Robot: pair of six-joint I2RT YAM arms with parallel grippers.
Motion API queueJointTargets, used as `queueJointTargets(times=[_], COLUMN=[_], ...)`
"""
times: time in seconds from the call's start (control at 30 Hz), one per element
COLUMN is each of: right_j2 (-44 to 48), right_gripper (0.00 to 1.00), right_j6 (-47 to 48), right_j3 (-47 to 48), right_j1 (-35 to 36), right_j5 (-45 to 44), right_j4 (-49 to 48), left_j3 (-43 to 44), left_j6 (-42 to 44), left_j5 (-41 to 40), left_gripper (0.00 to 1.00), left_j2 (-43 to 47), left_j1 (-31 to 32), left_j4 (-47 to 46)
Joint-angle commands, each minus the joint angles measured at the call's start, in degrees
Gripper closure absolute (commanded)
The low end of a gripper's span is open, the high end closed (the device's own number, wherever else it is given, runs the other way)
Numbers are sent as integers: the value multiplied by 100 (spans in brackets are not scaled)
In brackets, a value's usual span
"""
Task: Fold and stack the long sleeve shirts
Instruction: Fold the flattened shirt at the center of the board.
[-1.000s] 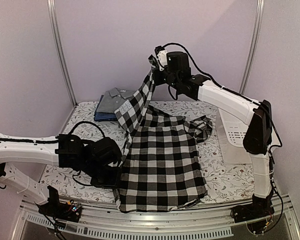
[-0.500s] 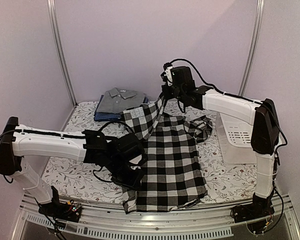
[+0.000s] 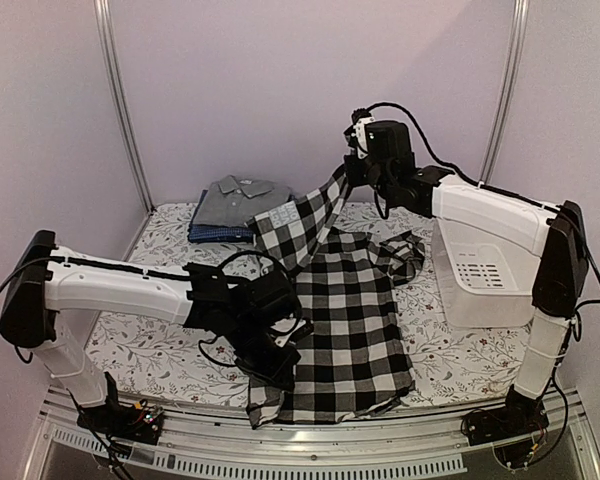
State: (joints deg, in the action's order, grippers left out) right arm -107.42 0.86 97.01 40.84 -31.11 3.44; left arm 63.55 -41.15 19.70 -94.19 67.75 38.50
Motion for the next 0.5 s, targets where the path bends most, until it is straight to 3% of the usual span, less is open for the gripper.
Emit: queueJointTargets(times=[0.0, 0.3, 0.4, 0.47], right_j2=[244, 353, 379, 417], right_gripper=[100, 100, 100, 100], right_j6=[-60, -353, -396, -432], right_j3=[-264, -552, -635, -705], right_j1=[-34, -50, -51, -50], right_j5=[-256, -265, -211, -152], right_j4=[-123, -149, -149, -151], left_j3=[161, 158, 213, 272], left_j6=[268, 351, 389, 399], left_j5=[400, 714, 718, 658], left_gripper=[100, 100, 91, 73], left_j2=[-194, -361, -360, -304], left_j1=[2, -53, -88, -148], left_j4=[-202, -321, -315, -264])
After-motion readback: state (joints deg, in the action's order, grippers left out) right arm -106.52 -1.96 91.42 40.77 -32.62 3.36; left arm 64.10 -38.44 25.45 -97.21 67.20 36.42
